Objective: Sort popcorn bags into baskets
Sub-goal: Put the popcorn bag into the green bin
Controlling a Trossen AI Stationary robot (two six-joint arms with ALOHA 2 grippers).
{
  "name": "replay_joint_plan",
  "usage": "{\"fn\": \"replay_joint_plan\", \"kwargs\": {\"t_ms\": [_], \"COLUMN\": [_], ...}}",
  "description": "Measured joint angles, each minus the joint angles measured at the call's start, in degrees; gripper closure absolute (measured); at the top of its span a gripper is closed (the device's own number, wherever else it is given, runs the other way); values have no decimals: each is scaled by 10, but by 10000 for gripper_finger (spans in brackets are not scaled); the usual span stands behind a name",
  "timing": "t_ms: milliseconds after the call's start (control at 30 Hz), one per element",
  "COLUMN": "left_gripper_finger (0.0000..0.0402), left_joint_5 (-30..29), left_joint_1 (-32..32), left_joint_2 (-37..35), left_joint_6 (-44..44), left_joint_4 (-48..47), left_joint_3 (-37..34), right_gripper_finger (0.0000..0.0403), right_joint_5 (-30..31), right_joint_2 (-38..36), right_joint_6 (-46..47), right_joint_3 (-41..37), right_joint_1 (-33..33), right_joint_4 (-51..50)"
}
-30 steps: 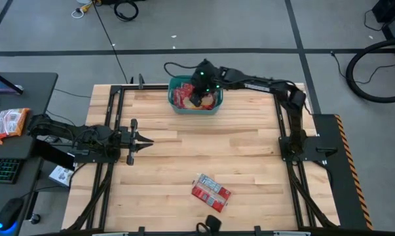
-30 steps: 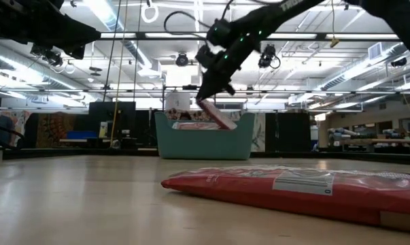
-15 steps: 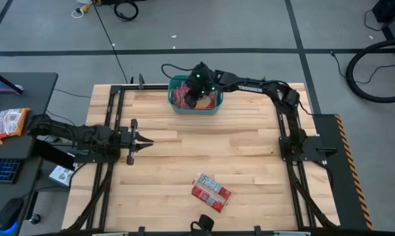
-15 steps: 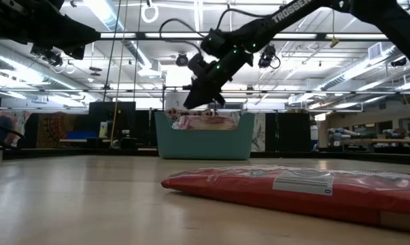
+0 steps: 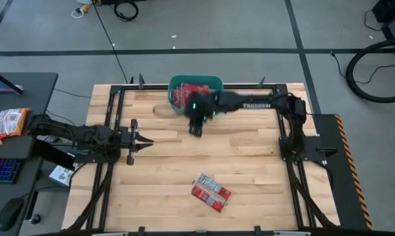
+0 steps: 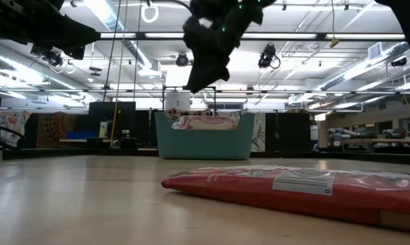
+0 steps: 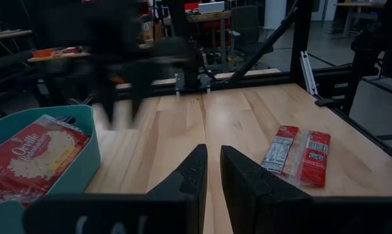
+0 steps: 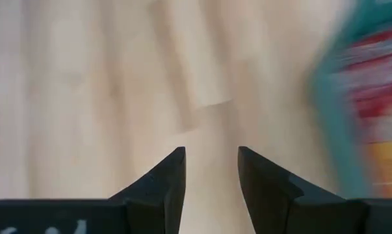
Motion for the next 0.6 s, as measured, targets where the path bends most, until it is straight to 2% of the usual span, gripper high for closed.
{"fn": "replay_joint_plan", "kwargs": {"t_ms": [167,300,467,600], "left_gripper_finger": [353,353,353,353], "left_joint_5": [0,0,0,0], "left_joint_1": [0,0,0,0], "left_joint_2": [0,0,0,0], "left_joint_6": [0,0,0,-1], "left_joint_4": [0,0,0,0], "left_joint_3": [0,0,0,0], "right_gripper_finger": [256,256,256,256], "right_joint_5": [41,66,60,68], "right_joint_2": [2,2,2,2], "right_joint_6": [37,112,236,287], "right_joint_3": [-4,-27,-61,-79], "right_joint_1": [100,170,225,256], "right_joint_4": [-27,-30,-27,-24]}}
